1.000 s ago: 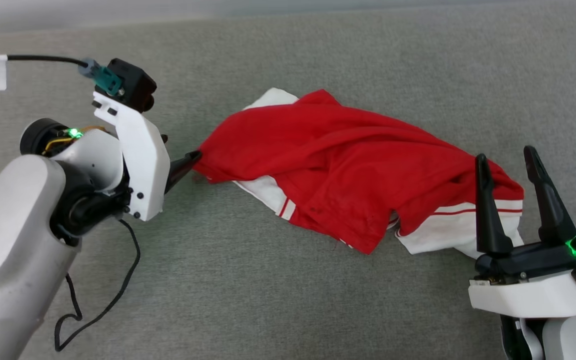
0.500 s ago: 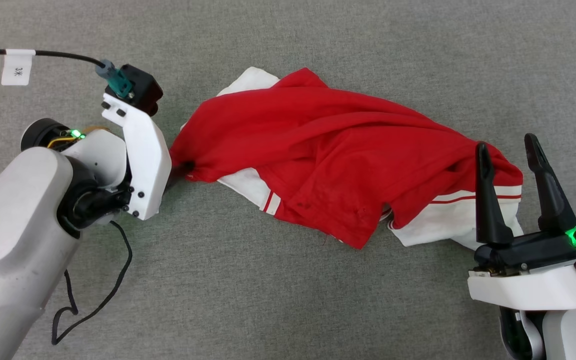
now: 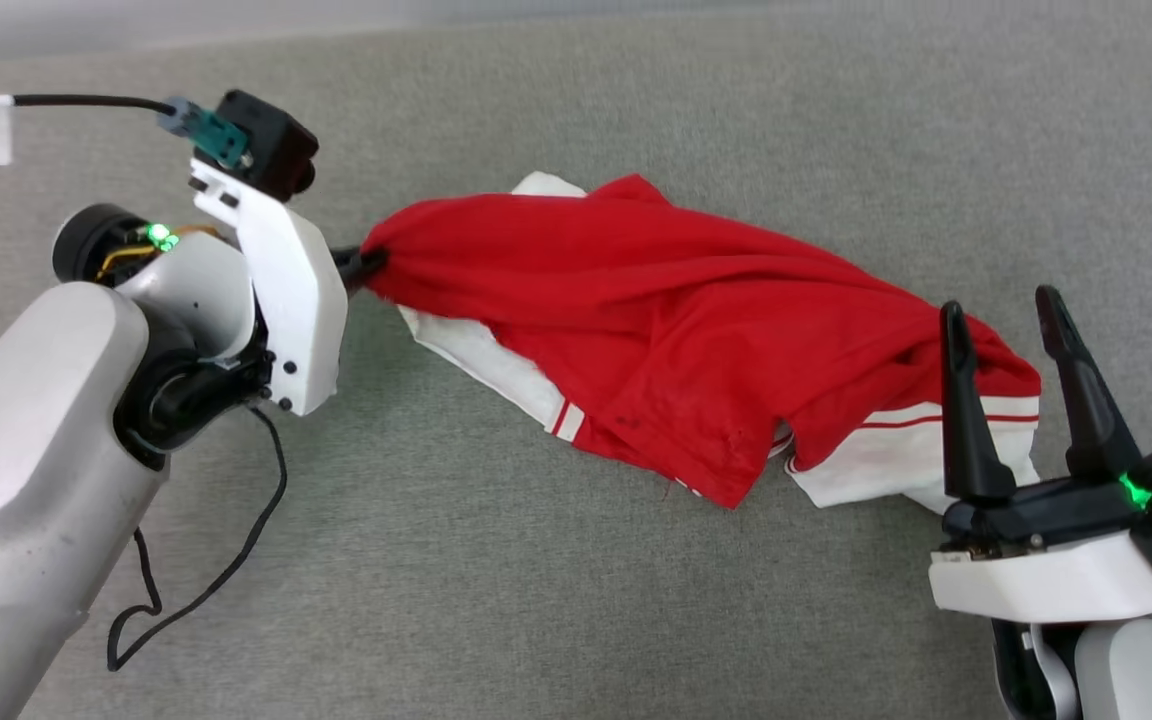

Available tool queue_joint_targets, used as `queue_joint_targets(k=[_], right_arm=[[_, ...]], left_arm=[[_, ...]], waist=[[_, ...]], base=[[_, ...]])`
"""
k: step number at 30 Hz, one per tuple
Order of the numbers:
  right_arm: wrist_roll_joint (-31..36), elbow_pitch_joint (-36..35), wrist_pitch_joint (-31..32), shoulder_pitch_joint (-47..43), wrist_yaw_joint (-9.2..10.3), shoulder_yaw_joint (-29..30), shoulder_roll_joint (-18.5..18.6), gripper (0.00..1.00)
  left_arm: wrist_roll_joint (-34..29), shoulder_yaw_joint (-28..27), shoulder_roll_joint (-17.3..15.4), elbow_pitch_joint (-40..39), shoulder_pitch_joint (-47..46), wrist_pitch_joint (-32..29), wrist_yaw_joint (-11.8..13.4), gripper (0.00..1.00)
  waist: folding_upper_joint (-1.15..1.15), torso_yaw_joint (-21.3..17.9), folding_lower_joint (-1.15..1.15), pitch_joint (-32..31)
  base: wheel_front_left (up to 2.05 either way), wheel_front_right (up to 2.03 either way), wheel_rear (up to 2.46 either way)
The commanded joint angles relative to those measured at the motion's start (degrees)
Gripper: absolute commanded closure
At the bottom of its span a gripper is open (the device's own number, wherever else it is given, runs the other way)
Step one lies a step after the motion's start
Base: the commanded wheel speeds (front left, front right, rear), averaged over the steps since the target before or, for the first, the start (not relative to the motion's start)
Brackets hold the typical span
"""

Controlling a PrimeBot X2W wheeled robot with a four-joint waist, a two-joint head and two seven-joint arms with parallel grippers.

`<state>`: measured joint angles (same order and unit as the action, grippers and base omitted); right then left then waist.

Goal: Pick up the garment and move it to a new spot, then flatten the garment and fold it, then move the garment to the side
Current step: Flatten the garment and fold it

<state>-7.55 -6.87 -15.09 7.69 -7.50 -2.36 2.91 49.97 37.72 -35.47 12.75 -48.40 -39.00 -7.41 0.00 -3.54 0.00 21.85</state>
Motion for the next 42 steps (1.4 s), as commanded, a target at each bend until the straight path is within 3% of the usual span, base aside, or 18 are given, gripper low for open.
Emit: queue_joint_targets(k=[1, 11, 17, 24, 30, 42], right_arm=[[0.4, 0.5, -0.1, -1.1, 0.02, 0.1, -0.1, 0.0], [0.7, 2.1, -0.1, -5.1, 0.02, 0.5, 0.0, 0.0], [0.9, 2.9, -0.1, -7.3, 0.02, 1.1, -0.1, 0.0], [1.2, 3.8, -0.1, -8.6, 0.02, 0.8, 0.0, 0.0], [1.1, 4.1, -0.1, -9.0, 0.02, 0.9, 0.0, 0.0], [1.2, 4.7, -0.1, -8.5, 0.02, 0.5, 0.0, 0.0]], left_arm=[[-0.1, -0.5, -0.1, -1.4, -0.2, 2.4, 0.0, 1.0], [0.8, -1.4, -2.7, -15.7, 6.9, 8.0, 0.9, 1.0], [3.6, -0.5, -6.2, -25.4, 18.6, 8.7, 3.8, 1.0], [5.9, 5.3, -10.2, -29.3, 33.5, 7.4, 5.4, 1.0], [5.8, 10.0, -11.2, -26.9, 40.2, 6.0, 5.4, 1.0], [4.7, 16.0, -7.1, -17.6, 42.7, 5.1, 3.2, 1.0]], waist=[[0.0, 1.4, 0.0, -3.3], [0.0, 5.5, 0.0, -12.0], [0.0, 8.2, 0.0, -16.0], [0.0, 10.0, 0.0, -18.7], [0.0, 10.4, 0.0, -19.4], [0.0, 9.5, 0.0, -19.4]], base=[[0.0, 0.0, 0.0], [0.0, 0.0, 0.0], [0.0, 0.0, 0.0], [0.0, 0.0, 0.0], [0.0, 0.0, 0.0], [0.0, 0.0, 0.0]])
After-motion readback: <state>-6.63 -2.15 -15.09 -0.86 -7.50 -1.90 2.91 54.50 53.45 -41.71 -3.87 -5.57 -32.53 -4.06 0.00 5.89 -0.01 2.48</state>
